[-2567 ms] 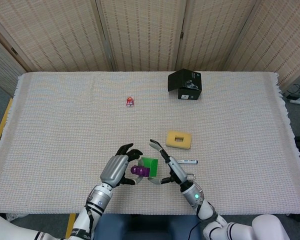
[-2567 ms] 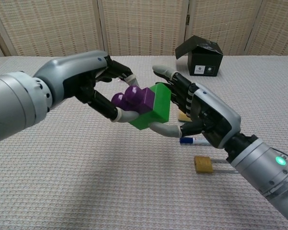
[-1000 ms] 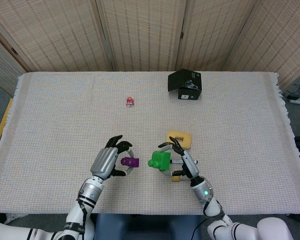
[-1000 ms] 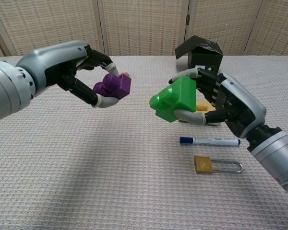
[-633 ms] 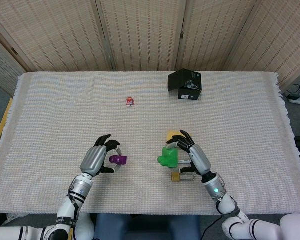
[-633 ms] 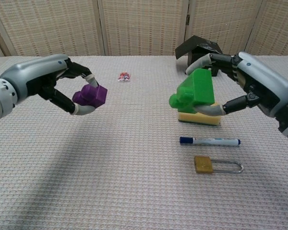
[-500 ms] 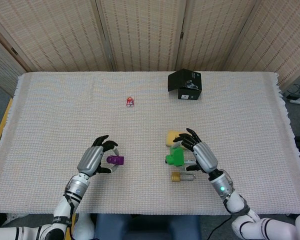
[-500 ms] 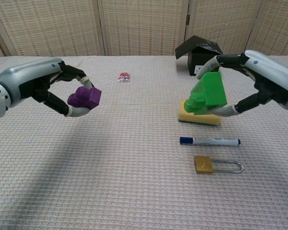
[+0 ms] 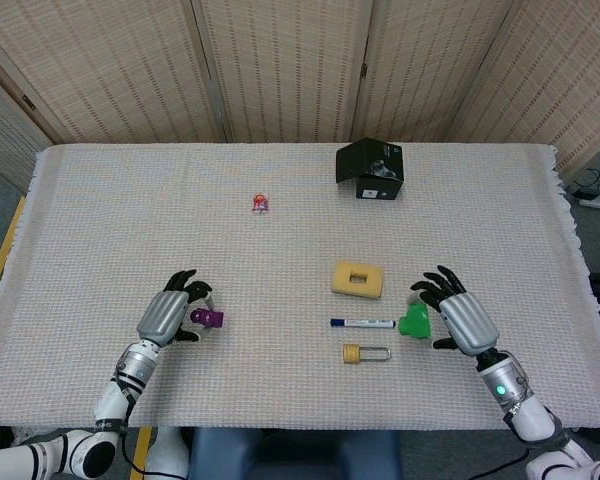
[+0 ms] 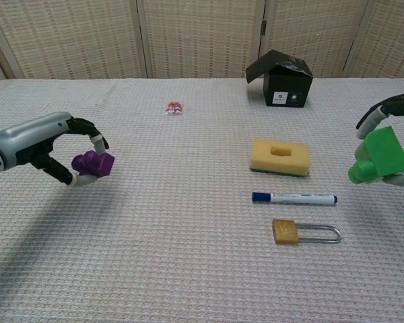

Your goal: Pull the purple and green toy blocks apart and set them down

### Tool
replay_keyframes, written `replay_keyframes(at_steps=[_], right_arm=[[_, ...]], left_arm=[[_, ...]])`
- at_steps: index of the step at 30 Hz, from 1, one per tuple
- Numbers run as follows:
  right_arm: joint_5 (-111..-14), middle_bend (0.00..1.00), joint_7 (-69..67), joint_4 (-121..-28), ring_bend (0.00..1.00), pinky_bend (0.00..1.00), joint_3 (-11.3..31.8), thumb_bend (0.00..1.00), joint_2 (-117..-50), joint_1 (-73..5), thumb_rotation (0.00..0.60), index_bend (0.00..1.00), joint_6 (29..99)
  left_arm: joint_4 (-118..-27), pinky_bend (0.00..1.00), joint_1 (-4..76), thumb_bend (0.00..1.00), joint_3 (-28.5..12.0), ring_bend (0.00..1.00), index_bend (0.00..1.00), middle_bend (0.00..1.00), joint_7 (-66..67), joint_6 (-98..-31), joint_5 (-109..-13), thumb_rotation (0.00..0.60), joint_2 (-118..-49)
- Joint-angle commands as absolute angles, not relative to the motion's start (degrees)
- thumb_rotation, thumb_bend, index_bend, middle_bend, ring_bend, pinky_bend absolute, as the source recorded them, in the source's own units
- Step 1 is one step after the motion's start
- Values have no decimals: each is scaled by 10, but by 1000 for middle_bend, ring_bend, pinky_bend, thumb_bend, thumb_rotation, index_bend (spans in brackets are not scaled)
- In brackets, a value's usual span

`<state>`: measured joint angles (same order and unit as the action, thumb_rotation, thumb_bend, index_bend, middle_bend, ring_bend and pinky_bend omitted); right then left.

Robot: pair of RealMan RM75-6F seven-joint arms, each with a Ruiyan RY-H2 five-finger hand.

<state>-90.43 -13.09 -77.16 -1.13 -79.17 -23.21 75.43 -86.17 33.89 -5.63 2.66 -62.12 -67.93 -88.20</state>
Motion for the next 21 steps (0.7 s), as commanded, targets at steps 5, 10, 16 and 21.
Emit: replay_keyframes(at_steps=[5, 10, 16, 21], right_arm=[[-896, 264, -127, -748, 118, 0, -16, 249, -794, -218, 600, 950, 745], [-890, 256, -138, -729, 114, 0, -17, 250, -798, -216, 600, 912, 730], [-890, 140, -145, -717, 56, 0, -32, 250, -791, -226, 600, 544, 676], [-890, 0, -131, -738, 0, 0, -40, 249, -768, -236, 600, 0, 642]], left_arm=[[-746, 7, 345, 359, -41, 82, 830, 313, -75, -573, -734, 600, -937], [-720, 13, 347, 359, -44, 79, 830, 313, -100, -568, -749, 600, -946], [-709, 13, 343, 359, -50, 77, 800, 313, -114, -577, -760, 600, -951], [-716, 0, 345, 357, -42, 7, 429, 244, -122, -564, -773, 600, -939]])
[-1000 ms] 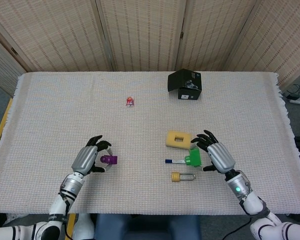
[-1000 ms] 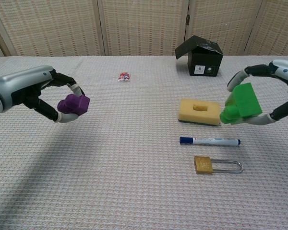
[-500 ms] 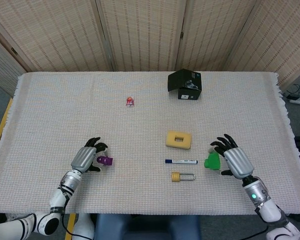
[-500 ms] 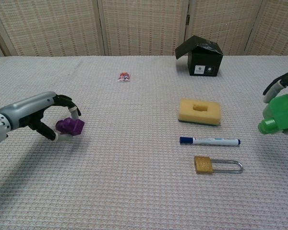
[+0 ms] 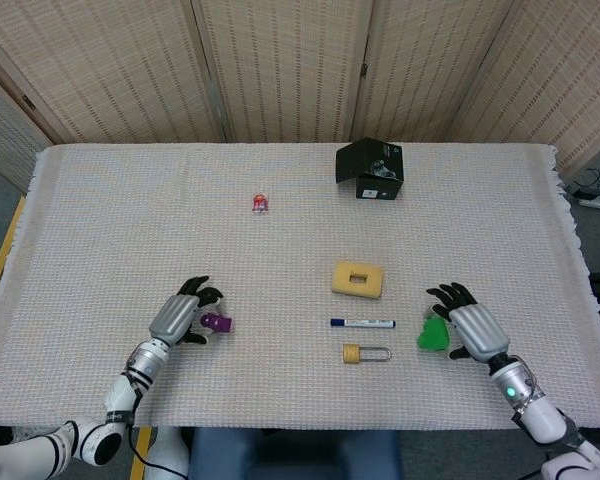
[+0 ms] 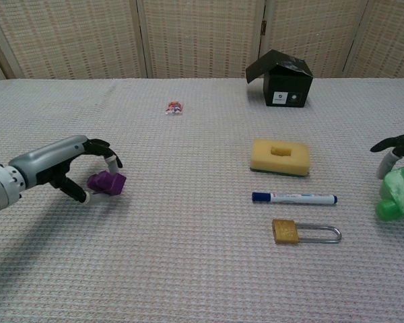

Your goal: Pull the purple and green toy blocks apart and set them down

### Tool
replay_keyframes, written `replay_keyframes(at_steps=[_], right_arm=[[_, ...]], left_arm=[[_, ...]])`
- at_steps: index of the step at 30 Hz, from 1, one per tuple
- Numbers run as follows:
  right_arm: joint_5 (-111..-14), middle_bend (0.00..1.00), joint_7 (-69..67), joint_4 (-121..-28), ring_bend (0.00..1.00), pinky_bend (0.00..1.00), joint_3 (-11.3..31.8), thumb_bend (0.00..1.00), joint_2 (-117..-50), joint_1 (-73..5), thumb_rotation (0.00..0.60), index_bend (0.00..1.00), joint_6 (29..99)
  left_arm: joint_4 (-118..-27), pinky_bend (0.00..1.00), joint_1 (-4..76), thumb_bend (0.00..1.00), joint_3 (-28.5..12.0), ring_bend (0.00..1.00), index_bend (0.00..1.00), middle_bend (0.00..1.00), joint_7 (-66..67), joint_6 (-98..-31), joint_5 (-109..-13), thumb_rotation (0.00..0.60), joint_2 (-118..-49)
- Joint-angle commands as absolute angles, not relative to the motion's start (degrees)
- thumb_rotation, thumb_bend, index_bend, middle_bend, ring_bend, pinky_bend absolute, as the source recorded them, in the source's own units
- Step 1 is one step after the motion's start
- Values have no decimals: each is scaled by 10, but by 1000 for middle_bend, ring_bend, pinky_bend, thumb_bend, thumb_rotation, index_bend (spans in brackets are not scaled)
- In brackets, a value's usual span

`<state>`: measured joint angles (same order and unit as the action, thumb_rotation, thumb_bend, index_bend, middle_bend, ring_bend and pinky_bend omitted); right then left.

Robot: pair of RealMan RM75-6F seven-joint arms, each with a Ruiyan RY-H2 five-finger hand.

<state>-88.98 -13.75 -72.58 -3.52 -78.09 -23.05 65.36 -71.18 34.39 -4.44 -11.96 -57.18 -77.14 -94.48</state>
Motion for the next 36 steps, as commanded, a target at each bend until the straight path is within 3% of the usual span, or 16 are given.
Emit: replay_keyframes(at_steps=[1, 12, 17, 27, 32, 36], right_arm=[[-890, 0, -131, -743, 0, 0, -40, 249, -764, -236, 600, 0, 642], [-918, 0, -149, -781, 0, 0, -49, 250, -719, -218, 600, 0, 682], [-924, 0, -134, -815, 0, 0, -43, 250, -686, -192, 600, 0, 741], [-862, 0, 15, -910, 0, 0, -5, 250, -651, -88, 600, 0, 894], [-853, 0, 67, -903, 0, 0, -3, 249, -669, -63, 600, 0, 917], [-873, 0, 93, -914, 0, 0, -8, 250, -670, -64, 600, 0, 908]], left_arm=[[-718, 0, 345, 357, -42, 2, 380, 231, -123, -562, -773, 600, -938], [-755, 0, 344, 354, -44, 0, 2, 72, -100, -550, -766, 600, -912], [-798, 0, 330, 355, -40, 0, 0, 6, -74, -590, -791, 600, -868], [-837, 0, 197, 356, 26, 0, 0, 0, 81, -808, -868, 600, -760], [-818, 0, 125, 356, 34, 0, 0, 0, 56, -905, -871, 600, -744], [-849, 0, 112, 356, 36, 0, 0, 0, 104, -905, -867, 600, -718]])
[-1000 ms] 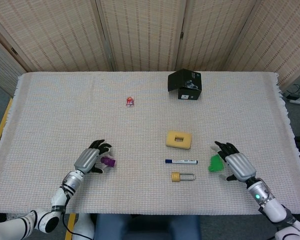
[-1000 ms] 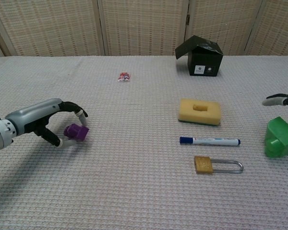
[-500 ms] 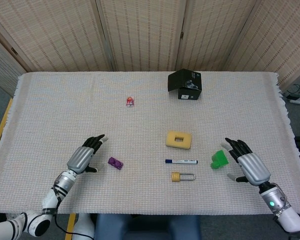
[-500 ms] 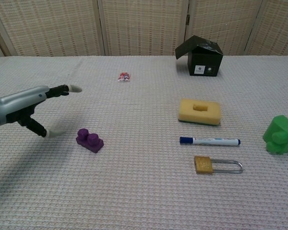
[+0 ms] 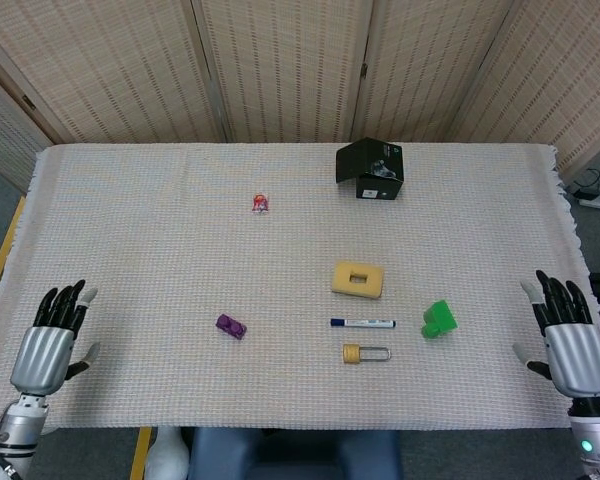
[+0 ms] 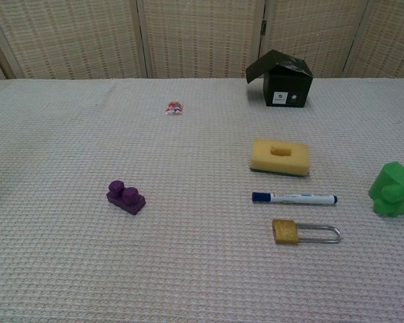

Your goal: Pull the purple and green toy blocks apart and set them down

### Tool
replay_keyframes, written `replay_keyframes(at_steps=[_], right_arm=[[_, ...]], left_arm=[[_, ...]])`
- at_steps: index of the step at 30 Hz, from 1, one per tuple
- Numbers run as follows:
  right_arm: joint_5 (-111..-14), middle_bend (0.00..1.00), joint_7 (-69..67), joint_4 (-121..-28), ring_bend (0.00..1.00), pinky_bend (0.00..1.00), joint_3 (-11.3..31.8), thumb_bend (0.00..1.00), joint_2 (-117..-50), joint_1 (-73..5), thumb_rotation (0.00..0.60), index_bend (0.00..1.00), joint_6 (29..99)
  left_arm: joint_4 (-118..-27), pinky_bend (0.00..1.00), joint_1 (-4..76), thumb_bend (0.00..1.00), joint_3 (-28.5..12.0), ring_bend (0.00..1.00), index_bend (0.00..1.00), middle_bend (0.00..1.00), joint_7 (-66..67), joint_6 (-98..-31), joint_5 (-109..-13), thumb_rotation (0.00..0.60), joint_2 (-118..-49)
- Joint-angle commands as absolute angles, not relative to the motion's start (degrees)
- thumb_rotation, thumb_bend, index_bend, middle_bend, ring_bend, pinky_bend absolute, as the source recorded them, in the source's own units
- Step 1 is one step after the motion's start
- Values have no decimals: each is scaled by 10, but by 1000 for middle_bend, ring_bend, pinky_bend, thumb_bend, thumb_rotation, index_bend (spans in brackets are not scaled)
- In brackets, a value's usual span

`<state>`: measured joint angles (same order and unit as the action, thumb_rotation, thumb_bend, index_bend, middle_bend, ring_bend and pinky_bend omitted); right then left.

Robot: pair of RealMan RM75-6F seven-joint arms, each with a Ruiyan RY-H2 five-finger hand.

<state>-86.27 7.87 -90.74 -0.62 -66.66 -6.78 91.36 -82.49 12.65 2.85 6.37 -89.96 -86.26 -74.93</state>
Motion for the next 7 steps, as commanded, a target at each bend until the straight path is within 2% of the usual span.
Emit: replay_keyframes(at_steps=[1, 7], right_arm=[[-875, 0, 94, -916, 0, 0, -9, 250, -669, -65, 600, 0, 904], [-876, 0, 93, -920, 0, 0, -9, 250, -666, -67, 600, 0, 881]], left_arm=[[-851, 0, 111, 356, 35, 0, 0, 0, 108, -907, -870, 600, -717], [-859, 0, 106, 356, 30, 0, 0, 0, 116, -893, -869, 600, -709]])
